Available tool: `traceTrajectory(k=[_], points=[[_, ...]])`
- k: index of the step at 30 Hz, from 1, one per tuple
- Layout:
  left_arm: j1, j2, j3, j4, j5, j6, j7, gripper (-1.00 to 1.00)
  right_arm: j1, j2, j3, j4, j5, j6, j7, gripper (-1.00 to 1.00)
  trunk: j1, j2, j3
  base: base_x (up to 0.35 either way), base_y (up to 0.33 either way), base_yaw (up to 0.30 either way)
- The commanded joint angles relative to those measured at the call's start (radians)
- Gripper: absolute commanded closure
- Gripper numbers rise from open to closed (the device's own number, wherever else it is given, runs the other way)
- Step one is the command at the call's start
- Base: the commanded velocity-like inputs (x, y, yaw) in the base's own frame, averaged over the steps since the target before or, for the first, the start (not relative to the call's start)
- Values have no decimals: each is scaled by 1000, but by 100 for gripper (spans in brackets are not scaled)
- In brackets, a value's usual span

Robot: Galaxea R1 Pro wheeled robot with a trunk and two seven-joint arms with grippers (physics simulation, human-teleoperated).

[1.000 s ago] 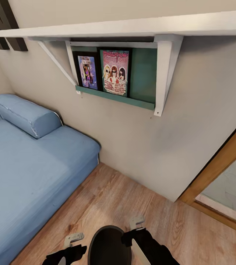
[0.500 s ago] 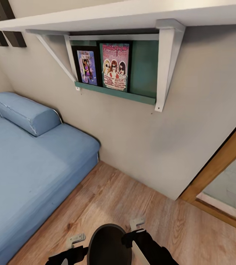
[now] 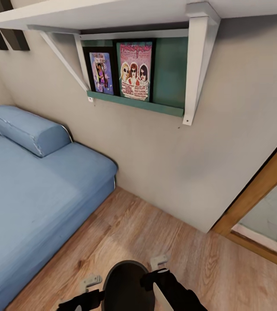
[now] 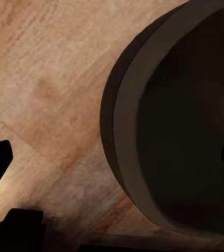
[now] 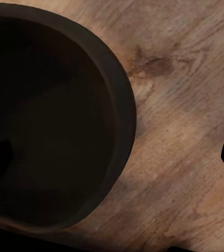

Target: Place each of the two pumpkins and all three candles from the living room inside a cabinet in the living room (use any cabinet), then make sure every cabinet is closed, and position the cauldron so it is next to a table in the living room.

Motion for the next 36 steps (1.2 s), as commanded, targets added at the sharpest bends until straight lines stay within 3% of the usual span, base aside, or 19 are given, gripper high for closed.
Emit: traceTrajectory(k=[1,14,17,23,36], points=[[0,-1,-6,-1,11,2,9,-100,-1,0,5,-1,-11,3,-9,-100,4,-8,-4,0,0,0],[0,-6,-11,2,11,-4,10,-100,-1,1,7,-1,-12,3,-9,-100,54,-99,-45,0,0,0],[0,-6,-29,2,11,-5,12,-100,-1,1,7,-1,-12,3,-8,-100,65,-120,-54,0,0,0],[0,-20,-74,6,11,-45,80,-100,-1,1,7,-1,-12,3,-8,-100,88,-162,-73,0,0,0],[0,-39,-87,15,11,-78,120,-100,-1,1,7,-1,-12,3,-9,-100,138,-253,-114,0,0,0]])
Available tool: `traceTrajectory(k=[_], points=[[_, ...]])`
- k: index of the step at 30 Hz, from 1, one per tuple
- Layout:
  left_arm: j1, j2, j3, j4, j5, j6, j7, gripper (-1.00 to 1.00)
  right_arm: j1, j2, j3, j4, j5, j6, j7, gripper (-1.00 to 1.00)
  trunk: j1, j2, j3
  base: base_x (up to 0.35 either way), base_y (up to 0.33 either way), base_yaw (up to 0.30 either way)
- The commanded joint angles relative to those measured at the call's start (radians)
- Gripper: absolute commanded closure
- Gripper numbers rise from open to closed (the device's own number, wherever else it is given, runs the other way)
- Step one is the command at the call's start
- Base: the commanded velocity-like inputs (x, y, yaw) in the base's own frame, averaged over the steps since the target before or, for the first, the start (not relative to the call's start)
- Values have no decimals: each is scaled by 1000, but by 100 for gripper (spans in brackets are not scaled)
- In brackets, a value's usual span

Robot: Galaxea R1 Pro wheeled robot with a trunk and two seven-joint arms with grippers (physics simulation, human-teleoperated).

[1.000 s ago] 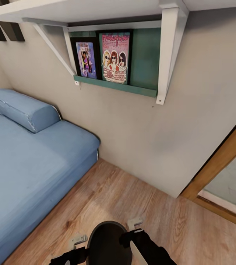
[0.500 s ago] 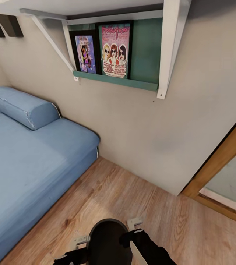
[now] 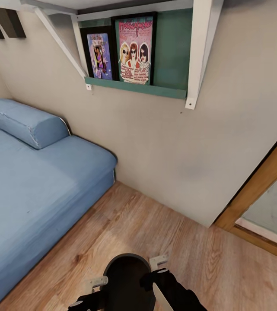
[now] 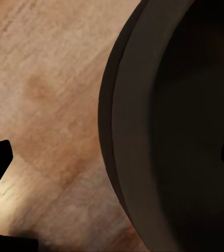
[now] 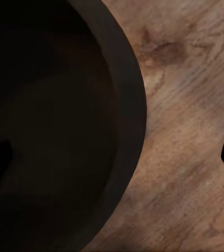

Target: Place each of the two pumpkins and all three candles from the living room inside a cabinet in the living room (use any cabinet), then make sure every cabinet is closed, and position the cauldron so it is next to a table in the living room.

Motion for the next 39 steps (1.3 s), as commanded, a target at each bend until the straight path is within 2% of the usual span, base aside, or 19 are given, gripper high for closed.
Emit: traceTrajectory(k=[1,12,16,18,22,26,32,36,39], points=[[0,0,-5,-2,10,2,9,-100,-1,0,3,-1,-10,3,-9,-100,0,-1,-1,0,0,0],[0,-3,-7,-4,12,1,10,-100,0,0,3,-1,-10,3,-9,-100,0,-1,-1,0,0,0],[0,-4,-7,-4,12,1,11,-100,0,0,3,-1,-10,3,-9,-100,15,-29,-13,0,0,0],[0,-7,-7,-4,12,0,24,-100,-1,0,3,-1,-10,3,-9,-100,23,-43,-20,0,0,0],[0,-10,-12,-4,14,-16,68,-100,-1,0,3,-1,-10,3,-9,-100,23,-43,-20,0,0,0],[0,-11,-17,-4,14,-23,78,-100,-1,0,3,-1,-10,3,-9,-100,23,-43,-20,0,0,0],[0,-18,-34,-5,14,-26,87,-100,-1,0,3,-1,-10,3,-9,-100,23,-43,-20,0,0,0],[0,-23,-58,-4,13,-32,105,-100,-1,0,4,-1,-10,3,-9,-100,23,-43,-20,0,0,0],[0,-29,-79,-3,12,-62,119,-100,-1,0,4,-1,-10,3,-9,-100,34,-64,-29,0,0,0]])
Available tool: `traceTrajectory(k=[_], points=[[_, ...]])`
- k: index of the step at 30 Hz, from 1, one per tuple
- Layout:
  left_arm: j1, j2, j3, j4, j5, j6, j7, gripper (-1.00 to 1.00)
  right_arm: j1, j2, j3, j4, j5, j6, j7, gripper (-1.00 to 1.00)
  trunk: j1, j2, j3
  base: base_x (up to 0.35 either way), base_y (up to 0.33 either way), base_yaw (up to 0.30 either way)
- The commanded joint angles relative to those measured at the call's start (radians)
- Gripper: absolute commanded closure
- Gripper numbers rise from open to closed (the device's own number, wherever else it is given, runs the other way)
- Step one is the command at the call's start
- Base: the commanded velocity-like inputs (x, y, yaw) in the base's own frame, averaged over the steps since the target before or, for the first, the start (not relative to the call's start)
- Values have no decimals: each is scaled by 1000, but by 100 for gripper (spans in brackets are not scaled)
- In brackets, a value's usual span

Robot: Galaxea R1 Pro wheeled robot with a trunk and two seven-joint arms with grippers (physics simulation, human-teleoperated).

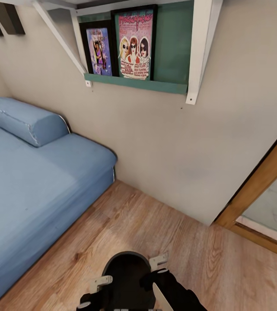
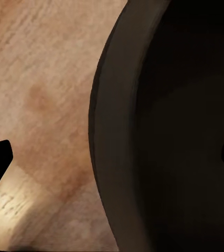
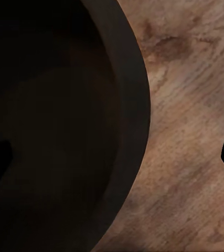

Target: Place each of the two pumpkins and all three candles from the living room inside a cabinet in the living room (use any cabinet), then make sure every cabinet is closed, and position the cauldron so it is next to a table in the living room.

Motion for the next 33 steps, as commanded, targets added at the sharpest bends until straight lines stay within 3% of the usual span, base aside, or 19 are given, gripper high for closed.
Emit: traceTrajectory(k=[1,12,23,33], points=[[0,0,-8,-2,8,0,10,-100,-1,0,3,-1,-10,3,-9,-100,4,-8,-4,0,0,0],[0,-2,-17,-1,8,-15,15,-100,-1,0,3,-1,-10,2,-9,-100,8,-15,-7,0,0,0],[0,-2,-18,-1,8,-16,16,-100,0,0,2,-1,-10,0,-9,-100,50,-92,-42,0,0,0],[0,-2,-18,-1,8,-16,16,-100,-1,0,1,25,-11,-102,-23,-100,54,-99,-45,0,0,0]])
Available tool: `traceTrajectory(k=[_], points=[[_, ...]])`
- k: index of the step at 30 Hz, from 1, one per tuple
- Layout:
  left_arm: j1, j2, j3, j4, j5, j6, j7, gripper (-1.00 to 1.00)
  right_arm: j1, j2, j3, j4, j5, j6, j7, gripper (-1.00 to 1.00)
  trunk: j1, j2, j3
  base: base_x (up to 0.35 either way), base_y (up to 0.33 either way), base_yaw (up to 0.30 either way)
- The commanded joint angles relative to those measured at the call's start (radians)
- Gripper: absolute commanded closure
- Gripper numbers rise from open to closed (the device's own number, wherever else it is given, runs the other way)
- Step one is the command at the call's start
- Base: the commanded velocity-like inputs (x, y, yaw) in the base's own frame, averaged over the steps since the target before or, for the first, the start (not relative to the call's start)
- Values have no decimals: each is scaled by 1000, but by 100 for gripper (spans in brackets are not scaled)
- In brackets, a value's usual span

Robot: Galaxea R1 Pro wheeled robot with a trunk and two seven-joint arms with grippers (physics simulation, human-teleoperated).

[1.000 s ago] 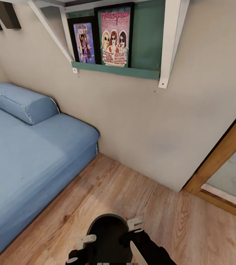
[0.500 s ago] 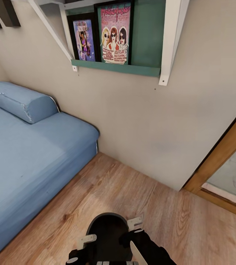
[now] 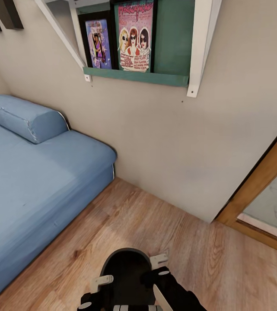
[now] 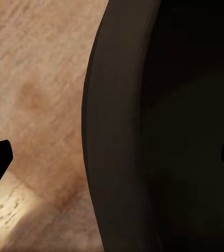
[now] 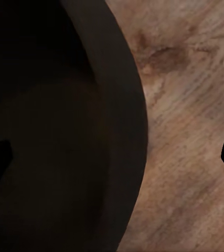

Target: Place each of the two pumpkins and all three candles from the living room inside a cabinet in the living room (use any cabinet), then make sure every cabinet is closed, and position the cauldron so it is next to a table in the living room.

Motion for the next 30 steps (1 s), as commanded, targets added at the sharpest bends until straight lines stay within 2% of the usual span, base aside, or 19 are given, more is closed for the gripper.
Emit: traceTrajectory(k=[1,15,20,26,30], points=[[0,1,-5,-2,8,3,8,-100,-1,0,3,1,-9,0,-9,-100,0,0,-1,0,0,0],[0,1,-5,-2,8,3,8,-100,0,-1,1,5,-8,-7,-12,-100,0,0,-1,0,0,0],[0,1,-5,-2,8,3,8,-100,-1,-1,-2,5,-8,-7,-14,-100,19,-35,-16,0,0,0],[0,1,-5,-2,8,3,10,-100,0,-1,-5,5,-7,-8,-14,-100,19,-35,-16,0,0,0],[0,1,-5,-3,10,1,44,-100,0,-1,-5,5,-7,-9,-14,-100,19,-35,-16,0,0,0]])
